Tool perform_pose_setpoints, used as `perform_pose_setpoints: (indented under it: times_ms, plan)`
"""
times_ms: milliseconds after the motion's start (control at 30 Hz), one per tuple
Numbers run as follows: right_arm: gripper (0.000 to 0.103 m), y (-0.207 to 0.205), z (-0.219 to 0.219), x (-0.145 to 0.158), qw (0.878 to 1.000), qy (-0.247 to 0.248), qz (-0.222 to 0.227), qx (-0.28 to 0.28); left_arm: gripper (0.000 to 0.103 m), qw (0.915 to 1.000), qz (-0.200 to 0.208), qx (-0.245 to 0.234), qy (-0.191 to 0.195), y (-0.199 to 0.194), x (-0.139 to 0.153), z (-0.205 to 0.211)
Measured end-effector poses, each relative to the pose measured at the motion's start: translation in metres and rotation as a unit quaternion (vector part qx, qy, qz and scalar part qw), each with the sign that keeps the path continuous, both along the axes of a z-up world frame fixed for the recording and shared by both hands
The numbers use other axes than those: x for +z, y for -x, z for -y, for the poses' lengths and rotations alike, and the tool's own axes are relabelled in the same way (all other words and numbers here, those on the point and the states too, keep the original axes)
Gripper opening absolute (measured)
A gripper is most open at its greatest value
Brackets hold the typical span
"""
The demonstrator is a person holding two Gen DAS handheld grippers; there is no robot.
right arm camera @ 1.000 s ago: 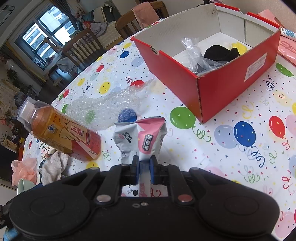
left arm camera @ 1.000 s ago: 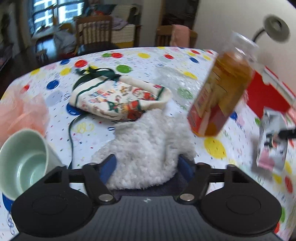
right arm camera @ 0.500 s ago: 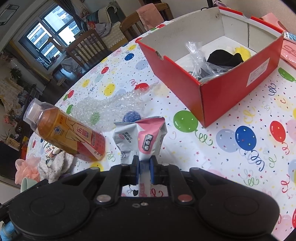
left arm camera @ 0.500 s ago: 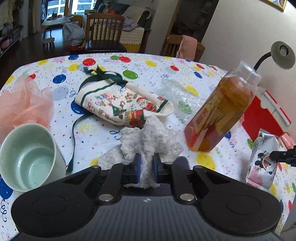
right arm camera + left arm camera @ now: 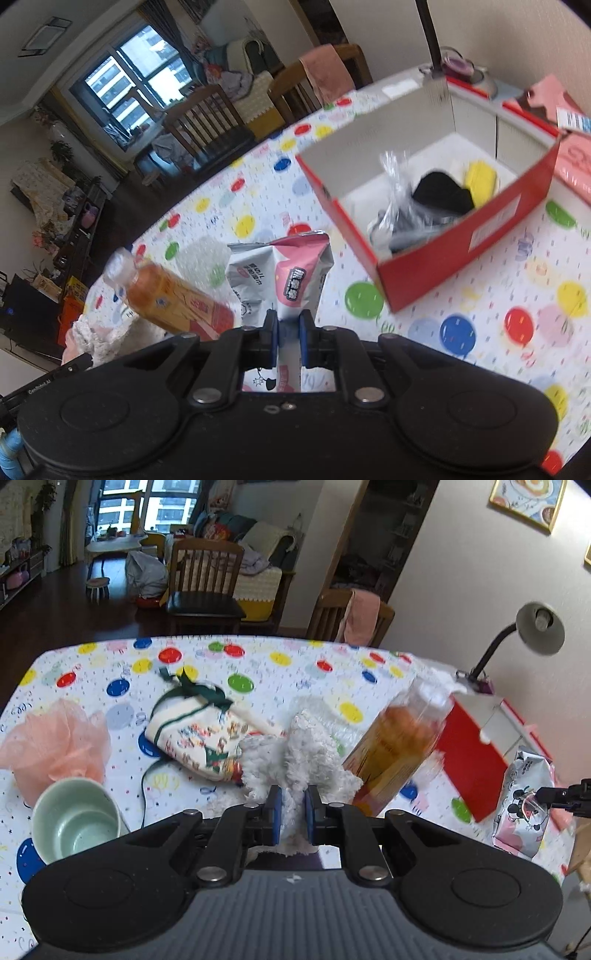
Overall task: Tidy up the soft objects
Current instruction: 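Lift the white fluffy cloth with the left tool while the right tool lifts the snack packet, then carry the fluffy cloth into the red box with the left tool while the right tool carries the packet in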
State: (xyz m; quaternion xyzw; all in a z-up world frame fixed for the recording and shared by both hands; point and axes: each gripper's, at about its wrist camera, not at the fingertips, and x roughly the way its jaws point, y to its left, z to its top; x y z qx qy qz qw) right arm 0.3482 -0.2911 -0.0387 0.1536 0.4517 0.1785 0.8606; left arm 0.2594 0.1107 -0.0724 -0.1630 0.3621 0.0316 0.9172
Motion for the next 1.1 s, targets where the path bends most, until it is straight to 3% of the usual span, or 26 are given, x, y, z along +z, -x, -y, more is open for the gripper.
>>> perform_pose_setpoints:
  times_ms: [200,633,1100]
  plan:
    - [0.010,-0.018,0.022,0.013,1.000,-0.008,0.004,0.003,0.013,0.9999,0.014,-0.002,0.010,0.001,0.034,0.016]
    - [0.010,-0.069,0.079,0.043,0.999,0.002,0.031,0.017,0.013,0.9964,0.063,-0.057,0.004,-0.023,0.104,0.106]
    - [0.010,-0.125,0.136,0.049,0.999,0.018,0.052,-0.001,0.013,0.9862,0.078,-0.146,-0.006,-0.113,0.124,0.222]
